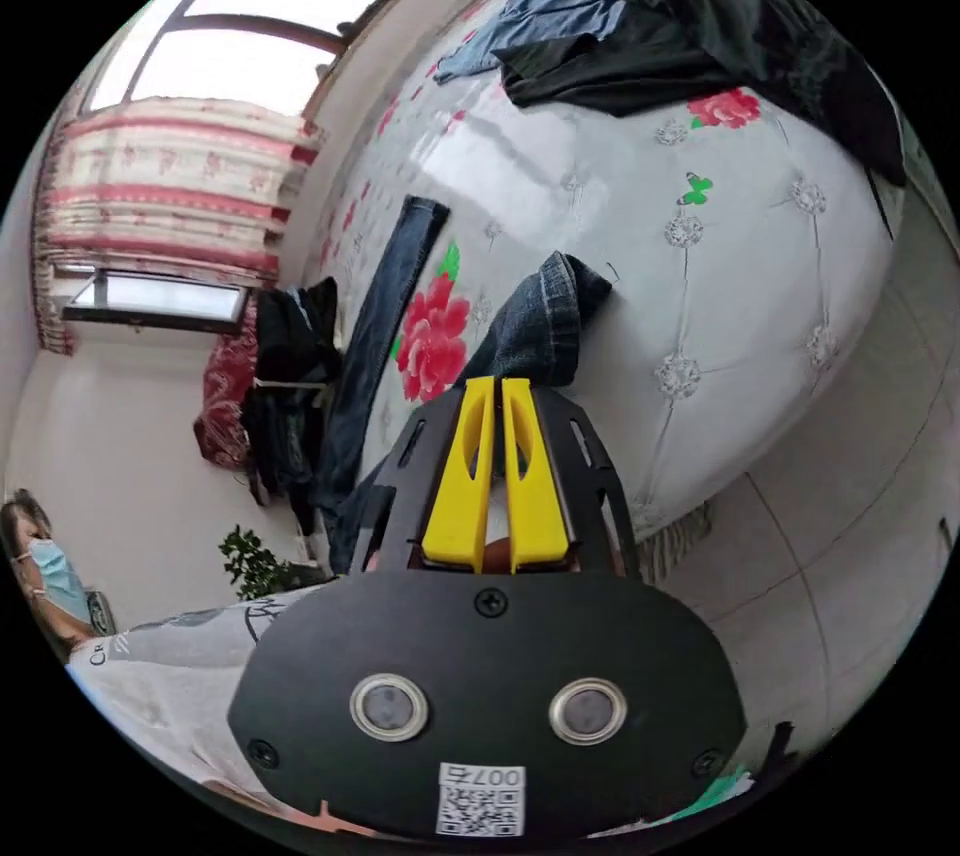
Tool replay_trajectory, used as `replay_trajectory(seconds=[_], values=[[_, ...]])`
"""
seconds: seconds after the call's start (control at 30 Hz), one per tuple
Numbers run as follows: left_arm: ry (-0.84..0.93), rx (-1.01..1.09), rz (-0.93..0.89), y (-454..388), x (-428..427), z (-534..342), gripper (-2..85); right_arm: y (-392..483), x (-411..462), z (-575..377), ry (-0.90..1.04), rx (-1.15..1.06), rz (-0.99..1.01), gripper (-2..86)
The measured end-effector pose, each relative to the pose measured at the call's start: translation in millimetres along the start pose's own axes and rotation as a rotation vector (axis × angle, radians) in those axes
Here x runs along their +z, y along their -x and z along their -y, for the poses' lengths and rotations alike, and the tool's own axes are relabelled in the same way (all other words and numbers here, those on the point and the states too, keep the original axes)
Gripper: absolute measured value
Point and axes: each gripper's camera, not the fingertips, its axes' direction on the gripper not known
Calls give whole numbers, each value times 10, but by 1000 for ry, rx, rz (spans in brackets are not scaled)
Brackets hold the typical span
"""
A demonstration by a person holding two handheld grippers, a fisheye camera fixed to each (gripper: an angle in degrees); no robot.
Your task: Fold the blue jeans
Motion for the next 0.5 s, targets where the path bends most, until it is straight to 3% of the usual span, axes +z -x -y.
replay_trajectory(seconds=[0.17,0.33,0.5], values=[[-171,-162,-2,415,-291,-544,53,293,-177,49,-10,-145,-11,-2],[-127,-378,-5,868,-141,-926,73,493,-112,38,17,-214,9,-2],[-139,-495,-193,1230,123,-979,89,671,-41,39,32,-240,46,-2]])
